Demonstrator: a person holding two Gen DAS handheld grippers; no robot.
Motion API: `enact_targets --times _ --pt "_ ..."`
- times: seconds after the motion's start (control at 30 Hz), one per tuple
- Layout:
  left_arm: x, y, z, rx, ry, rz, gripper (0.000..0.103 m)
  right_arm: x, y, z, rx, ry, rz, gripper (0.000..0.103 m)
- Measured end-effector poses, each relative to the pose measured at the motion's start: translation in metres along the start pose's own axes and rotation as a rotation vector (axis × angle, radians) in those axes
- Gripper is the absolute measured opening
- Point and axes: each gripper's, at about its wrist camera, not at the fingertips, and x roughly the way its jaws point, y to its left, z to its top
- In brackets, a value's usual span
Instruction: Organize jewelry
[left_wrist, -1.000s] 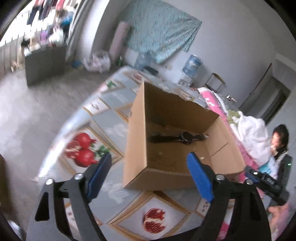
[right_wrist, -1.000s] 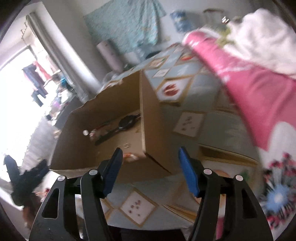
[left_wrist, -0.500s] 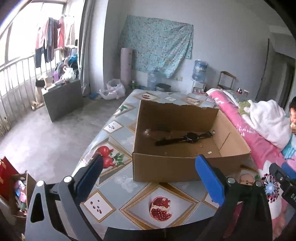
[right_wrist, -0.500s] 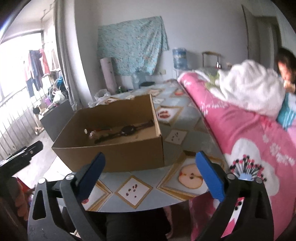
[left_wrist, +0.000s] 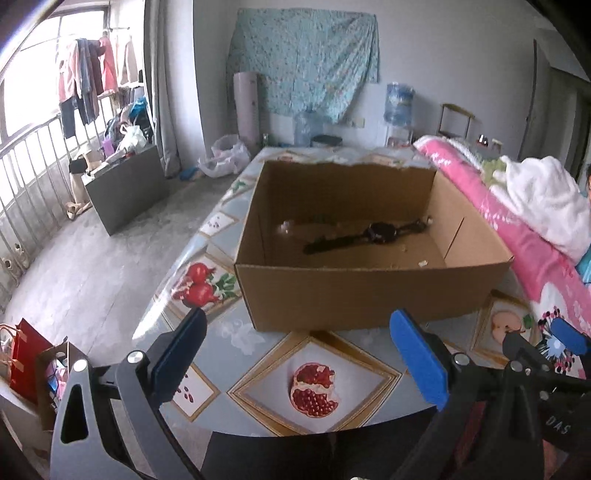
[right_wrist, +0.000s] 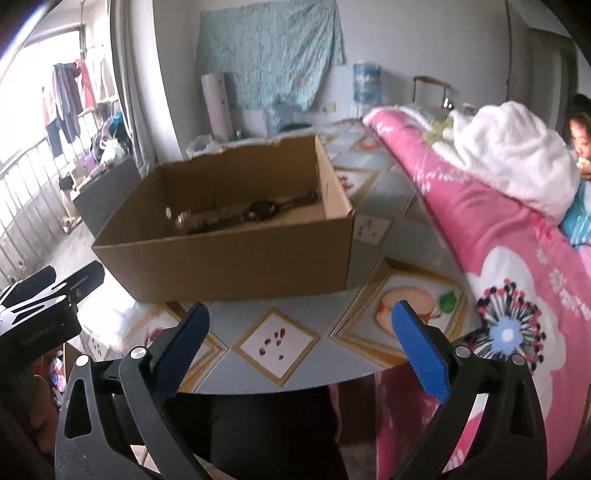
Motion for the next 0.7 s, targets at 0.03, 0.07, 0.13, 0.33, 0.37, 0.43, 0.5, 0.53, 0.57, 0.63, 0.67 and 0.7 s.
enact_targets --times 0.03,0.07,0.13,0.33,0.37,0.43,0.5,0.53,0.57,0.63,0.67,0.7 --pt "0.002 -0.001 -0.001 0.001 0.004 0.003 0.098 0.002 0.0 0.0 -0.001 0.008 -0.001 0.095" --pt "0.004 -0.002 -0.001 0.004 0.008 0.009 0.098 0.004 0.001 0.0 -0.003 0.012 -0.001 0.095" --pt "0.007 -0.003 0.0 0.006 0.016 0.011 0.098 0.008 0.002 0.0 -0.006 0.023 0.001 0.095" --pt "0.021 -0.003 0.0 0.001 0.063 0.02 0.098 0.025 0.005 0.004 -0.012 0.061 0.015 0.095" --pt "0.024 -0.003 0.0 -0.002 0.072 0.022 0.098 0.027 0.006 0.004 -0.015 0.065 0.017 0.095" --pt "0.028 -0.003 0.0 -0.004 0.083 0.024 0.098 0.031 0.007 0.006 -0.018 0.071 0.02 0.095" --pt "0.032 -0.003 0.0 -0.004 0.094 0.025 0.098 0.033 0.007 0.007 -0.017 0.074 0.019 0.095" --pt "0.032 -0.004 0.0 -0.004 0.096 0.026 0.098 0.033 0.007 0.008 -0.015 0.075 0.021 0.095" --pt "0.033 -0.004 0.0 -0.003 0.099 0.026 0.098 0.033 0.007 0.009 -0.014 0.074 0.021 0.095" --pt "0.035 -0.005 0.0 0.0 0.101 0.027 0.098 0.033 0.007 0.01 -0.015 0.074 0.018 0.095" --pt "0.035 -0.005 0.0 0.001 0.103 0.028 0.098 0.034 0.007 0.011 -0.015 0.074 0.017 0.095" --pt "0.036 -0.005 0.0 0.003 0.106 0.028 0.098 0.034 0.007 0.011 -0.014 0.075 0.018 0.095"
